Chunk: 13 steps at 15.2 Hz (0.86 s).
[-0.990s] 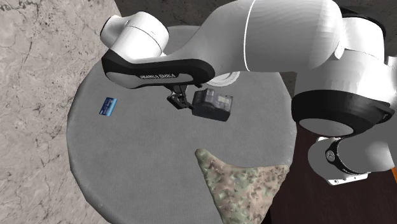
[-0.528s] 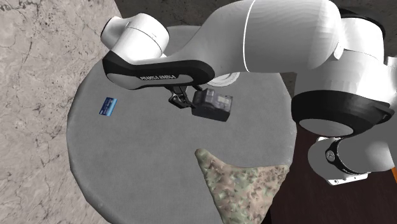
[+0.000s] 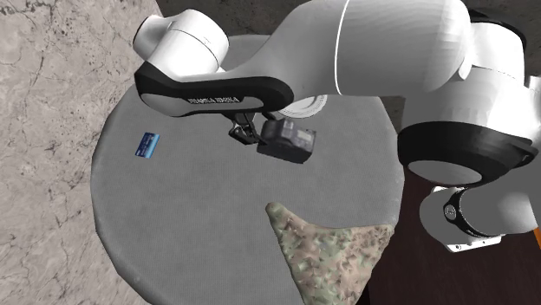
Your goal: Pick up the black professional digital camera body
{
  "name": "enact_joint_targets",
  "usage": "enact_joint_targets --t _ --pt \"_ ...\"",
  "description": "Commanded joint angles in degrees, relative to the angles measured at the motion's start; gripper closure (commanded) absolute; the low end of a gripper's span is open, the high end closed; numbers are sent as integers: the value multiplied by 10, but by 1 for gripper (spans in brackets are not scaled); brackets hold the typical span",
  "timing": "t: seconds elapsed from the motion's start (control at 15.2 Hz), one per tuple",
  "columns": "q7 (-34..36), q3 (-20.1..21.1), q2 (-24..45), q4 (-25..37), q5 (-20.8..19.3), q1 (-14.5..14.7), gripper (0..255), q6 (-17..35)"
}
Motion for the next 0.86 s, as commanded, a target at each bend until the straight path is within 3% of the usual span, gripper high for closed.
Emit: enact_joint_targets --t 0.0,0.79 --pt "1 0 -6 7 0 1 255 -12" --pt "-1 -2 -19 62 -3 -2 255 -80"
